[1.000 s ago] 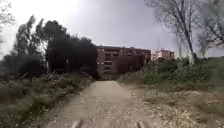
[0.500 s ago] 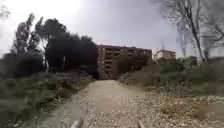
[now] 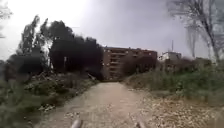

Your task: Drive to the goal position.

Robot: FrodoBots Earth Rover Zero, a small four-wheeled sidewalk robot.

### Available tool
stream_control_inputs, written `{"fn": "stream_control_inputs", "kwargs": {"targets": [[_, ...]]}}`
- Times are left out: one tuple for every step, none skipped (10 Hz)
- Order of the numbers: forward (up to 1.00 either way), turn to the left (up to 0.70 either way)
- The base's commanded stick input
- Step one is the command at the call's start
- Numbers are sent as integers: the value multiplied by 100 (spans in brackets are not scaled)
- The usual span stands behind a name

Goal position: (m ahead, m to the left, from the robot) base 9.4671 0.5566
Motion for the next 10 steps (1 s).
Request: {"fn": "stream_control_inputs", "kwargs": {"targets": [[100, 0], [100, 0], [100, 0], [100, 0], [100, 0], [100, 0], [100, 0], [100, 0], [100, 0], [100, 0]]}}
